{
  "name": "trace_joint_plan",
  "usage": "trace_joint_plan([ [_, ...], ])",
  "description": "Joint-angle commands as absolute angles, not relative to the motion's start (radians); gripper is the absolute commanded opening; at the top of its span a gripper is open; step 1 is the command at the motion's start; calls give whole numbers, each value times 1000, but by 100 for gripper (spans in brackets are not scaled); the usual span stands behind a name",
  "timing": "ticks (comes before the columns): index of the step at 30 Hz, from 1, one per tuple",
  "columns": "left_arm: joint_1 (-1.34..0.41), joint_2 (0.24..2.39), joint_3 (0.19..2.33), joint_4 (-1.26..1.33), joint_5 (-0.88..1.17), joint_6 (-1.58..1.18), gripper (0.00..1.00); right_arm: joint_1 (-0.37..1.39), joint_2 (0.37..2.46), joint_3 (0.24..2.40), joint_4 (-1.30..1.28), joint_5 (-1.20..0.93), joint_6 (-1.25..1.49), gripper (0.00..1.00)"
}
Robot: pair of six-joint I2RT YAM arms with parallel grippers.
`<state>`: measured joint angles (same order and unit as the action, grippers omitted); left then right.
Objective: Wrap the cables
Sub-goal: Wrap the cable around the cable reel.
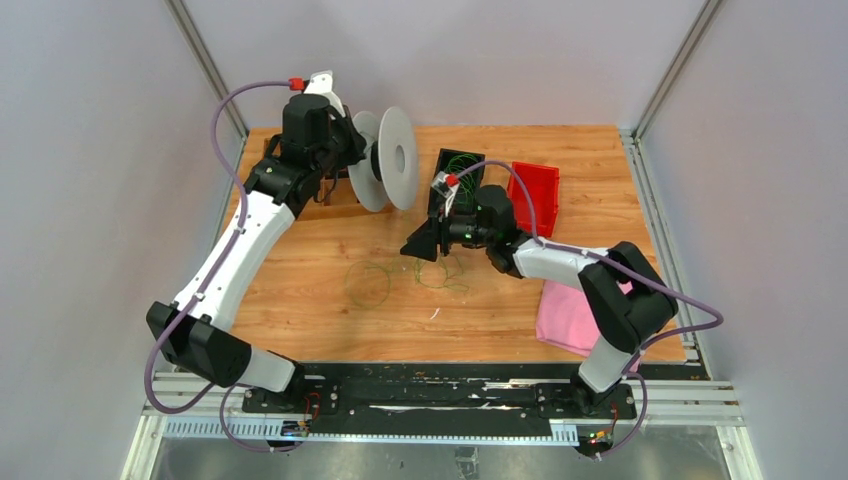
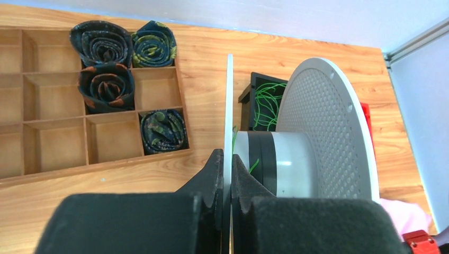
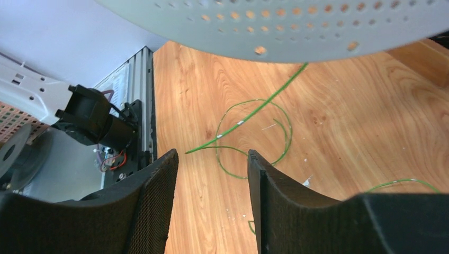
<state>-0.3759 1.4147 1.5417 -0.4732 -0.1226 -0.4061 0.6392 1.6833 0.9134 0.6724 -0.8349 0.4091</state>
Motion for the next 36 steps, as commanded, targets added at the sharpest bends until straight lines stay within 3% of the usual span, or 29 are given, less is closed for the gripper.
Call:
trace_joint_plan([
  [1, -354, 1398, 1604, -433, -88, -489, 0, 664, 1699, 885, 803, -761, 424, 51],
  [23, -311, 1384, 1560, -403, -50, -548, 0, 739, 1799, 843, 1064, -712, 558, 50],
  [26, -306, 1381, 1554, -401, -53, -548, 0, 739, 1812, 854, 1082, -727, 585, 37],
  [31, -291, 1367, 1512, -383, -61, -554, 0, 738, 1807, 855, 1098, -746, 620, 4],
  [36, -275, 1359, 1485, -358, -121, -520, 0, 739, 1738, 895, 864, -830, 550, 1],
])
